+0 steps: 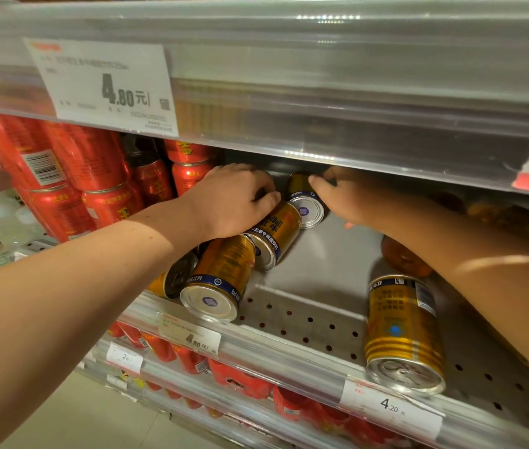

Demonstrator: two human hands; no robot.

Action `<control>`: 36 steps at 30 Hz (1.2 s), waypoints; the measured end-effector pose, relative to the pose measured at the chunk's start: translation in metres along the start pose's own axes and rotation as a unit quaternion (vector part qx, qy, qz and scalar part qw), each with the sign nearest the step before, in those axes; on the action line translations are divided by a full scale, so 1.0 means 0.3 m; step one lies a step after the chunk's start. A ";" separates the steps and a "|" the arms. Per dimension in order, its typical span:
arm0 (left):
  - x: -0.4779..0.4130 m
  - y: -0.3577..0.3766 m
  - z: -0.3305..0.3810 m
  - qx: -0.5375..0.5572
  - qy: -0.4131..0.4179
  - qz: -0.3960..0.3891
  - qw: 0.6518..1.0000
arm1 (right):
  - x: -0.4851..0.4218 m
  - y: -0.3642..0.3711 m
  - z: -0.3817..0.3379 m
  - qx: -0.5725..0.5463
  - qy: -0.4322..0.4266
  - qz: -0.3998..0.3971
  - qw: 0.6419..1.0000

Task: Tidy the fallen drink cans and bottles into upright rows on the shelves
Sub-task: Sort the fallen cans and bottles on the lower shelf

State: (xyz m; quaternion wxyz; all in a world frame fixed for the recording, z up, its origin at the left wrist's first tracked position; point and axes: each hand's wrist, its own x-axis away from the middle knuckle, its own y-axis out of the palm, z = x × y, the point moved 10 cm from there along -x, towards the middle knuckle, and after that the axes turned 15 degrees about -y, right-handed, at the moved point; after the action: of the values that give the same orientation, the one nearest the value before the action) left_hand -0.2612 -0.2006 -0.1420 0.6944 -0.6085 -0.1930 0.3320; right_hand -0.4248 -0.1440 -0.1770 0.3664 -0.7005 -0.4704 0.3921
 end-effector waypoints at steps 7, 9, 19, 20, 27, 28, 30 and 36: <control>0.015 0.012 -0.001 -0.013 -0.008 -0.003 1.000 | 0.054 -0.014 0.011 0.016 -0.010 -0.015 1.000; 0.023 0.005 0.000 -0.007 -0.010 0.002 1.000 | 0.056 -0.057 0.001 0.063 -0.052 0.051 0.995; 0.052 0.009 0.004 0.002 0.003 0.003 1.000 | 0.068 -0.050 0.002 0.072 -0.101 0.032 0.992; 0.053 0.011 0.001 0.003 0.003 0.003 1.000 | 0.071 -0.060 -0.011 0.087 -0.111 0.043 0.989; 0.058 0.011 -0.020 0.005 0.008 0.010 1.000 | 0.052 -0.018 -0.086 0.058 -0.082 0.004 0.995; 0.057 0.009 -0.025 0.003 0.006 0.011 1.000 | 0.049 -0.008 -0.089 0.053 -0.074 -0.014 0.996; 0.055 0.004 -0.033 0.000 0.001 0.016 1.000 | 0.046 0.002 -0.098 0.050 -0.074 -0.034 0.995; 0.048 -0.008 -0.043 -0.006 -0.010 0.023 1.000 | 0.031 -0.043 -0.111 0.106 -0.121 0.026 0.987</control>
State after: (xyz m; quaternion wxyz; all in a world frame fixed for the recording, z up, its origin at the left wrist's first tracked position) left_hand -0.2420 -0.1999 -0.1439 0.6810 -0.6140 -0.1878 0.3523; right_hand -0.3973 -0.1363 -0.1535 0.3683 -0.6174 -0.4488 0.5308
